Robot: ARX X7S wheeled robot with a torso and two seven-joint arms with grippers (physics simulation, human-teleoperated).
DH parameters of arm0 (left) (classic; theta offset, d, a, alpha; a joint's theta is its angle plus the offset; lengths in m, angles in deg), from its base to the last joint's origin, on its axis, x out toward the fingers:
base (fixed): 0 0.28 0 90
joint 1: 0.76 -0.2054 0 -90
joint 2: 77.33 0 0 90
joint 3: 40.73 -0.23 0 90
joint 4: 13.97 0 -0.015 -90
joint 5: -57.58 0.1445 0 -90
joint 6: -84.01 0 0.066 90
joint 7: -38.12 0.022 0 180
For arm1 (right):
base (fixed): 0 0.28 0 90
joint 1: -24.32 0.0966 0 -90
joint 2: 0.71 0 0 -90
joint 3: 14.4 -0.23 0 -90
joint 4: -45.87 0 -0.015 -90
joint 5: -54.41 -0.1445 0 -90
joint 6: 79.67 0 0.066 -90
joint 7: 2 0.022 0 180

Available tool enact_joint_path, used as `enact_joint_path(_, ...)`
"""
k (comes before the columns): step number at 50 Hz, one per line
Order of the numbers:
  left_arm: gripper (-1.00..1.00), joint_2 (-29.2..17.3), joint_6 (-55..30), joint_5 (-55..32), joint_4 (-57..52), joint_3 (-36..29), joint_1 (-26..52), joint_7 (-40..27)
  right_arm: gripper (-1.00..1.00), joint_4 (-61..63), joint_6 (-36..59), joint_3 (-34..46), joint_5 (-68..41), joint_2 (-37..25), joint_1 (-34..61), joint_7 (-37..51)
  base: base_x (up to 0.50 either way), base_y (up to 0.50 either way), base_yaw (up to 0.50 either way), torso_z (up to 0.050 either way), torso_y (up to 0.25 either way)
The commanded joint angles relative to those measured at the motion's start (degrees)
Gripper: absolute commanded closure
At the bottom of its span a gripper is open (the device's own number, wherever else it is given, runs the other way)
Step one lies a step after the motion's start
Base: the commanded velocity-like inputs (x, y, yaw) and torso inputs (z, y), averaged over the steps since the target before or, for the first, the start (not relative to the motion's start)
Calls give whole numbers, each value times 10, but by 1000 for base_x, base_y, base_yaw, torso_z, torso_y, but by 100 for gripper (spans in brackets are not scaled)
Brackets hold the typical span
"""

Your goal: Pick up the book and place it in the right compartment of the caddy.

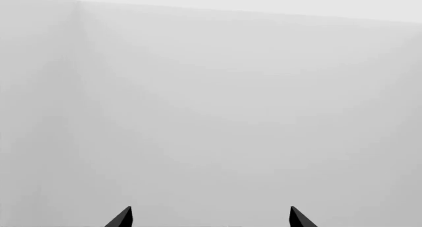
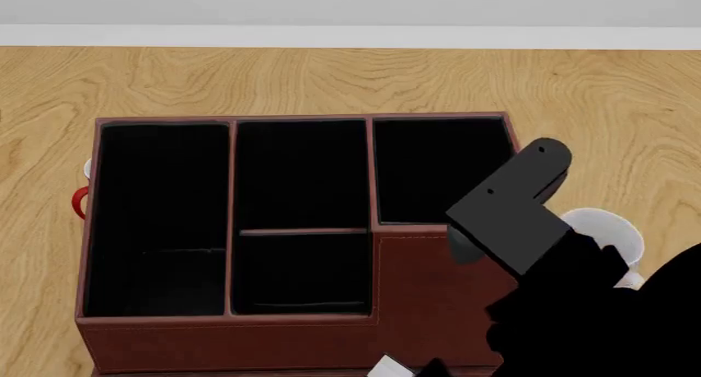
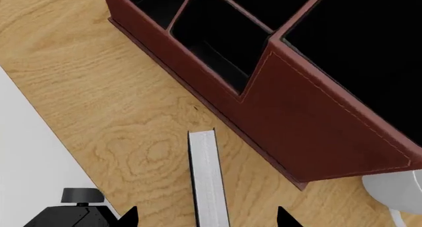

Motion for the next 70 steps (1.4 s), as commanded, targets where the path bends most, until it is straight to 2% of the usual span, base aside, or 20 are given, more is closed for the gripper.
enact_joint_path(1, -100, -3, 8, 1, 6, -2, -4, -1, -100, -9, -21, 20, 69, 16, -22, -39, 0, 0, 0, 0, 0)
enact_joint_path(43, -100, -9, 28, -4, 15, -4, -16, -7, -100, -11, -81, 120, 237, 37, -90, -130, 0, 0, 0, 0, 0)
enact_joint_path(70, -100, -11, 42, -5, 23, -7, -26, -11, -100, -34, -105, 157, 282, 56, -111, -158, 0, 0, 0, 0, 0)
